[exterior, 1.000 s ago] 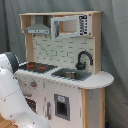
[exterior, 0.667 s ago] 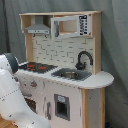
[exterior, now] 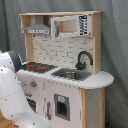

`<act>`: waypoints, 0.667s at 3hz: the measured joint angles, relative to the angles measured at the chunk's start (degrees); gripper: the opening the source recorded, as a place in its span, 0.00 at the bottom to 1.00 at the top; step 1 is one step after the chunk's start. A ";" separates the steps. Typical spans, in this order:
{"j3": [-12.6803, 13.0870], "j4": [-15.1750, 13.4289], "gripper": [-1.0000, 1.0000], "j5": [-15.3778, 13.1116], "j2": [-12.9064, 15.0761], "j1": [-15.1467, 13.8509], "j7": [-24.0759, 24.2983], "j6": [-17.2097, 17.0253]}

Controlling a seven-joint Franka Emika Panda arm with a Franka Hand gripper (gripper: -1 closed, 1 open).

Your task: Play with the kitchen

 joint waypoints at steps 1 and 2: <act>0.00 0.00 0.00 0.00 0.00 0.00 0.00 -0.06; 0.13 0.54 0.00 -0.24 0.10 -0.07 6.94 0.30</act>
